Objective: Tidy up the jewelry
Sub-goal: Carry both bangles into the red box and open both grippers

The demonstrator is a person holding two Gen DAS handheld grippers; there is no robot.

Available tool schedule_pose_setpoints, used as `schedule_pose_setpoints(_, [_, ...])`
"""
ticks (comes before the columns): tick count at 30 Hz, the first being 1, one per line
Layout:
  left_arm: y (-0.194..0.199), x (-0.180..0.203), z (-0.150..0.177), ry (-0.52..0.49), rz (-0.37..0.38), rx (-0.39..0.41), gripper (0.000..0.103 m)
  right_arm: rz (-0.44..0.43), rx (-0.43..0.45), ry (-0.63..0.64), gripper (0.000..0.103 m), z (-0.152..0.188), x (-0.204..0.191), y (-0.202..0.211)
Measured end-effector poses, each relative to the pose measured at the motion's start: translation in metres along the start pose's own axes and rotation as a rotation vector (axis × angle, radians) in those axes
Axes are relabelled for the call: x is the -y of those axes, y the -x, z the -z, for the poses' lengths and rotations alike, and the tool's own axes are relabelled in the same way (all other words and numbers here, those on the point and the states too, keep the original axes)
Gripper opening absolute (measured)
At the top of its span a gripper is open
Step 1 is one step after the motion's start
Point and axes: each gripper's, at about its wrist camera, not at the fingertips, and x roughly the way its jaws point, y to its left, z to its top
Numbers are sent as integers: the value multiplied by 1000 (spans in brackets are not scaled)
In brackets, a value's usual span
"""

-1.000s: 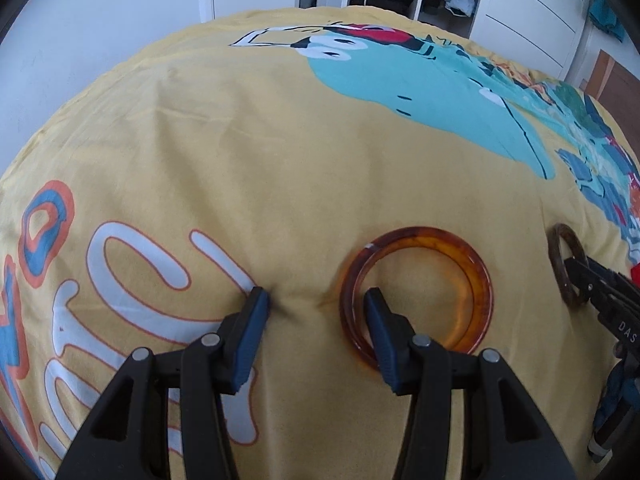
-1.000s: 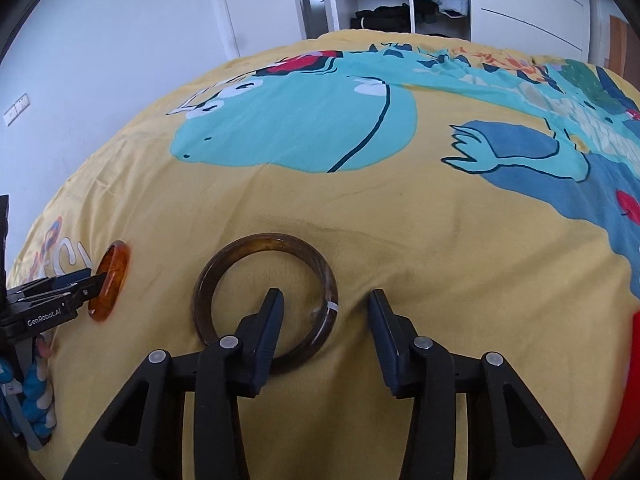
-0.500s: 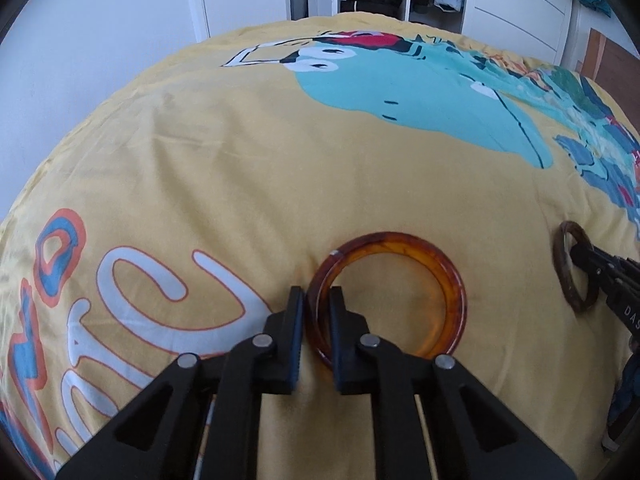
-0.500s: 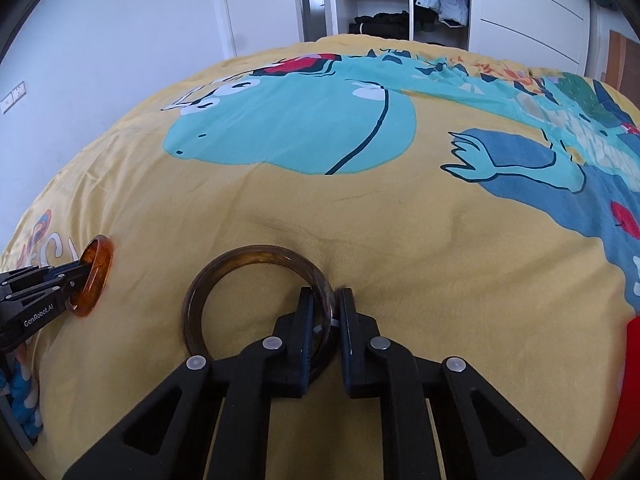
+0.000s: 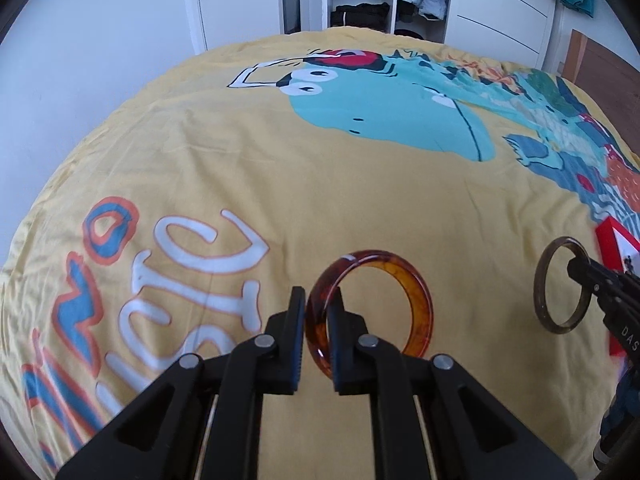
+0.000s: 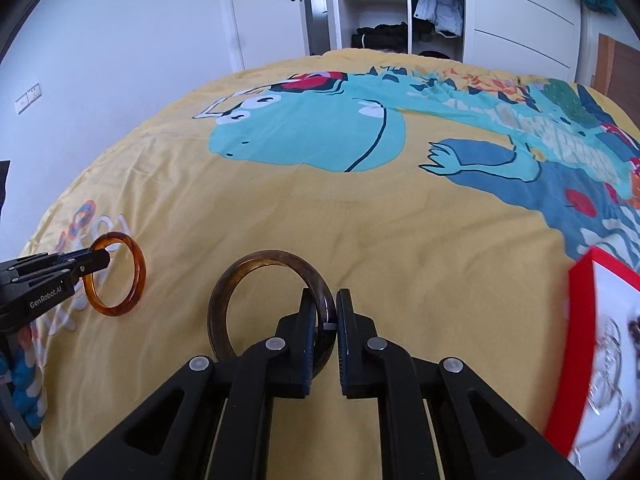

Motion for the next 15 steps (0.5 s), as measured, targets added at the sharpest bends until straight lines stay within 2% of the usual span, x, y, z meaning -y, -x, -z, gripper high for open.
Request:
schedule_pose_setpoints(8, [70,21,27,-57,34,14,10,34,38,-37,9,26,6,85])
schedule_pose_setpoints(15, [114,67,31,-91,100,41,10,106,94,-92,9,45,53,155])
